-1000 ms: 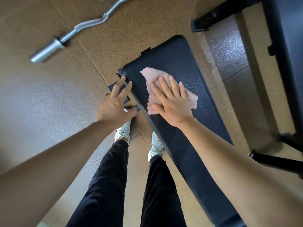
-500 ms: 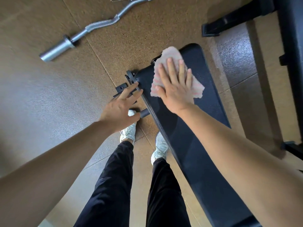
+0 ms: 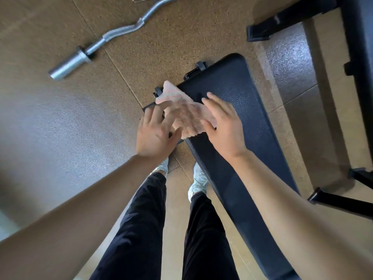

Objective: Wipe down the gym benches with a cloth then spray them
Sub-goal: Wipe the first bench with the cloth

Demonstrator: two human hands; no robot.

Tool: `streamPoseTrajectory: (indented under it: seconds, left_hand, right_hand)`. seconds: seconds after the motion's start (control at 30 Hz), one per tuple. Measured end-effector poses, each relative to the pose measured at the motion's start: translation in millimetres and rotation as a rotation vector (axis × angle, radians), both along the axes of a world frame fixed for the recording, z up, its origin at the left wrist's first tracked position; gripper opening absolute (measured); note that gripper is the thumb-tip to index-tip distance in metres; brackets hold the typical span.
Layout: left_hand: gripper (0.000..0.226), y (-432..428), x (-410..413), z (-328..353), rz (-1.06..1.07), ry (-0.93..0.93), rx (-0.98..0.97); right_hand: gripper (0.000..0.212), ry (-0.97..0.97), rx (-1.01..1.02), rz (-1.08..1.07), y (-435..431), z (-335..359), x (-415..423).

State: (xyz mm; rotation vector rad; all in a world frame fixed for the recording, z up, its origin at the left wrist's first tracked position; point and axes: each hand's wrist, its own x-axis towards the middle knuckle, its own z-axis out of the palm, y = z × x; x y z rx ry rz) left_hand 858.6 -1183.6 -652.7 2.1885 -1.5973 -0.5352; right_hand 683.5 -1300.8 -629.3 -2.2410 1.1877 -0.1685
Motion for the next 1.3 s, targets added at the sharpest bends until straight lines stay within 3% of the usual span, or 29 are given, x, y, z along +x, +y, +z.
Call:
streamPoseTrajectory:
  seconds: [0.07,0.2,0.27,0.43,0.57,0.7,0.8,0.9,1.03,1.3]
  left_hand:
    - [0.06,-11.5,-12.4,-5.3,-0.023,-0.063,0.07]
    - [0.084,-31.1,-29.6,-11.7,0.063,-0.014,0.209]
    - [0.078,-43.4,-24.6,-14.2,0.09,0.044,0.226]
    - [0.036,-76.6,17.4,-5.0,0.12,0.058,0.21]
    - [0.034,-100.1,56.9,1.4,0.243,0.103,0.299]
    - [0.038,-118.8,75.2,13.9,0.398,0.105,0.233]
    - [0.035,-120.3,61.6,15.4,0.235,0.243,0.319]
    - [0.055,-106.9,42.5,13.6,-0.011,0.417,0.521]
    - [0.085,-98.1,32.0,12.6,-0.126,0.2,0.589]
    - [0.096,-128.8,21.9,9.1,-0.173,0.374,0.517]
  right_hand:
    - [0.049,0.125,-0.066,-0.087,-1.6,-3.2,-21.5]
    - [0.07,0.418,-0.022,-0.21,1.9,-3.7,-51.1]
    - [0.08,0.495,0.039,-0.252,7.2,-3.4,-58.7]
    - [0.091,0.518,0.083,-0.245,17.1,-9.9,-64.3]
    - [0.092,0.529,0.12,-0.253,15.7,-7.8,-63.6]
    - [0.093,0.531,0.158,-0.262,14.9,-5.4,-61.2]
    - [0.095,0.538,0.178,-0.266,15.6,-7.6,-61.0]
    - [0.096,0.552,0.196,-0.25,15.0,-10.3,-62.2]
    - [0.101,0.6,0.236,-0.248,17.3,-8.1,-64.7]
    - [0.103,0.597,0.301,-0.288,24.4,-10.9,-65.7]
